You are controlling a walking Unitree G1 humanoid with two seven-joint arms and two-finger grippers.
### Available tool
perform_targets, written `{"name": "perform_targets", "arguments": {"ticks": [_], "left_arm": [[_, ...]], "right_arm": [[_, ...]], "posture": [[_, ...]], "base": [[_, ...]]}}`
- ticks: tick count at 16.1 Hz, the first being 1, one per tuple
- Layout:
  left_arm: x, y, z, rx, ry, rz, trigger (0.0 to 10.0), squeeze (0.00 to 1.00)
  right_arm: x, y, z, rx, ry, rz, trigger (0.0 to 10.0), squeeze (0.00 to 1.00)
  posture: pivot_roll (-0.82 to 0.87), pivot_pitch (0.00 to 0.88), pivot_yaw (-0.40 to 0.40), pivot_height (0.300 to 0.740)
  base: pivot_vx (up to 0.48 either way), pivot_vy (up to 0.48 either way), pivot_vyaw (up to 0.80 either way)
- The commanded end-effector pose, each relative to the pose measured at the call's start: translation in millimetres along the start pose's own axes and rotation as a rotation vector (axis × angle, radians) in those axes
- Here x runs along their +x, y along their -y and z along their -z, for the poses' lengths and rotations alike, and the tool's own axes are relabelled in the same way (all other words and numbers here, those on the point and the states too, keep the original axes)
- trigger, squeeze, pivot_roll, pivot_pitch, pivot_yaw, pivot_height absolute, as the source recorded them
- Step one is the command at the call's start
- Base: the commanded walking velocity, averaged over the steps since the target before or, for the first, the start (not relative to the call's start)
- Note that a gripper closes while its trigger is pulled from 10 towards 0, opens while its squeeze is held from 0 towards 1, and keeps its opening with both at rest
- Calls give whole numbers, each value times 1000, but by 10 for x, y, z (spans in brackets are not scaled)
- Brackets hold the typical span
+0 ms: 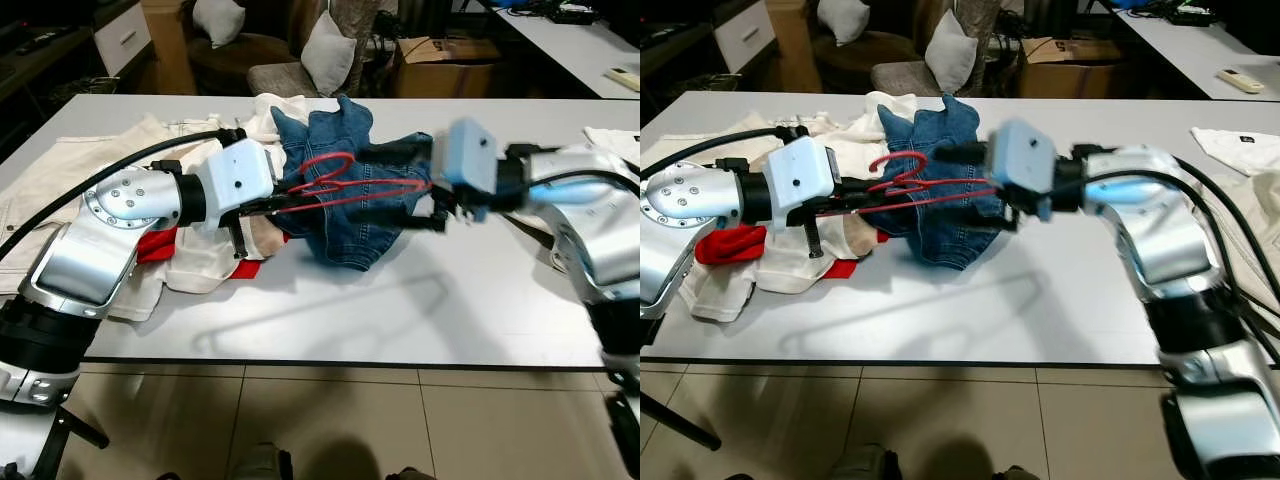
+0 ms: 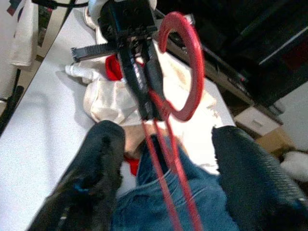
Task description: Hang hanger
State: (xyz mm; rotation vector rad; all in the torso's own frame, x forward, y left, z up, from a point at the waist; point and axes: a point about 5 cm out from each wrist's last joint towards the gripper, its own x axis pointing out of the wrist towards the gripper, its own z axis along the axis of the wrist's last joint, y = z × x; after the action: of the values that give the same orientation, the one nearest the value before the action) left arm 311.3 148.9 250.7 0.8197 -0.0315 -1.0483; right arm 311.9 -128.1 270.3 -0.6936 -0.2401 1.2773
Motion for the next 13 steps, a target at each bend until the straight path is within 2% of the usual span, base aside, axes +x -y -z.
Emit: {"name": "perform_targets", "arguments": {"ticks": [1, 6, 7, 8, 9, 13], "left_arm": [[-20, -29, -65, 44, -3, 6, 10000, 0], [-8, -33, -173, 89, 27, 35, 10000, 0], [-2, -29, -194, 102, 31, 44, 10000, 0], [-1, -22, -205, 112, 32, 54, 10000, 0], [-7, -20, -208, 128, 20, 62, 10000, 0], [-19, -34, -219, 149, 13, 64, 10000, 0]], "right_arm": [[37, 29, -34, -28, 2, -7, 3373, 0], [138, -42, 101, -19, -34, -81, 2902, 0], [178, -37, 144, -5, -44, -81, 2353, 0], [201, -36, 159, 1, -49, -88, 863, 0], [233, -30, 171, 10, -50, -95, 0, 0], [260, 3, 189, 51, -45, -95, 0, 0]], "posture": [[-22, 0, 58, 705], [-24, 0, 58, 705], [-24, 0, 58, 705], [-21, 0, 60, 705], [-21, 0, 61, 705], [-18, 0, 63, 705]], "base": [[0, 0, 0], [0, 0, 0], [0, 0, 0], [0, 0, 0], [0, 0, 0], [0, 0, 0]]}}
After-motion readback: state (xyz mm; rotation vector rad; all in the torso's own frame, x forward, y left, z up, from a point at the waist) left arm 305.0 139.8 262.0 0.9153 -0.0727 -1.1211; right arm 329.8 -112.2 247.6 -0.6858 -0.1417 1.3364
